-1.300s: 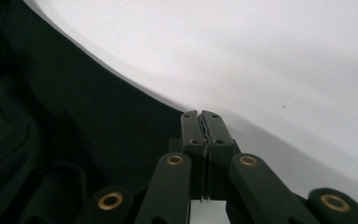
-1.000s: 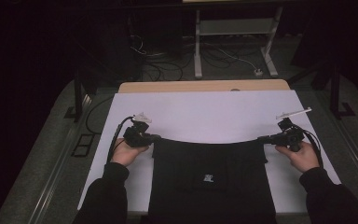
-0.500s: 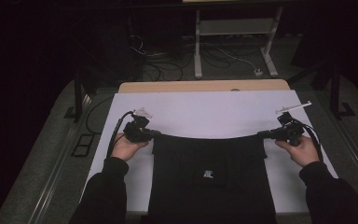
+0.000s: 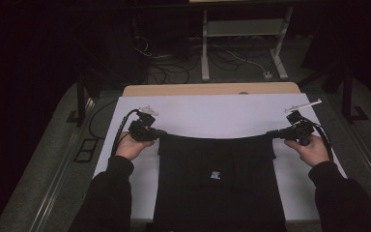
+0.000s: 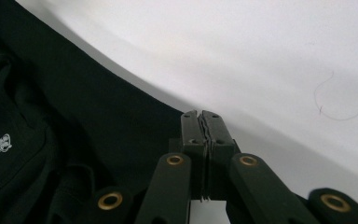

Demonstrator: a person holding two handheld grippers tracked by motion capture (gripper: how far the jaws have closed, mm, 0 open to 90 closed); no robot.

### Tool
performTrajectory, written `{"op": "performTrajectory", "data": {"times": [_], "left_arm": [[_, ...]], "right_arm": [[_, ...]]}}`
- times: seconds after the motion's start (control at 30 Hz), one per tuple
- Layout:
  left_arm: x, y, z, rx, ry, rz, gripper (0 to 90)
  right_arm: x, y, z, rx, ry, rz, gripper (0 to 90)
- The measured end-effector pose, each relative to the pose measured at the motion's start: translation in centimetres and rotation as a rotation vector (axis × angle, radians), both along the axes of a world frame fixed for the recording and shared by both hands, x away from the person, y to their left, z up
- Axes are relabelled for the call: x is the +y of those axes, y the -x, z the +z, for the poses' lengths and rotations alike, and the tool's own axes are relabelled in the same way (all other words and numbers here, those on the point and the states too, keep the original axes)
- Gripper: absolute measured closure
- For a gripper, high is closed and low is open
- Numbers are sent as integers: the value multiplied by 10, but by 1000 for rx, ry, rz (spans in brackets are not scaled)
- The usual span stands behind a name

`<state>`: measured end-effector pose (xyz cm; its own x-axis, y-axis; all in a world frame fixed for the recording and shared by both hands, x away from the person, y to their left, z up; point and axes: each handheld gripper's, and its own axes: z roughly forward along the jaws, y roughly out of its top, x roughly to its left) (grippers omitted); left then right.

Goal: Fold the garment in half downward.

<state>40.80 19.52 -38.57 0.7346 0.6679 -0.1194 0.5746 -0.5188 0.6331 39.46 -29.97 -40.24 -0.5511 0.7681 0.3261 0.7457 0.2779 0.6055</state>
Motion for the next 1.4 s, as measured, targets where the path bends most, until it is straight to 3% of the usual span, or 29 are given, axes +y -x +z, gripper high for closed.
{"op": "performTrajectory", "data": {"times": [0.87, 1.4], "left_arm": [[-7, -30, 6, -5, -6, 9, 870], [-4, -42, 11, -14, -1, 40, 870]], "right_arm": [[-7, -19, -1, -8, -19, -45, 874], [-1, -34, 16, -40, 3, -41, 874]]}}
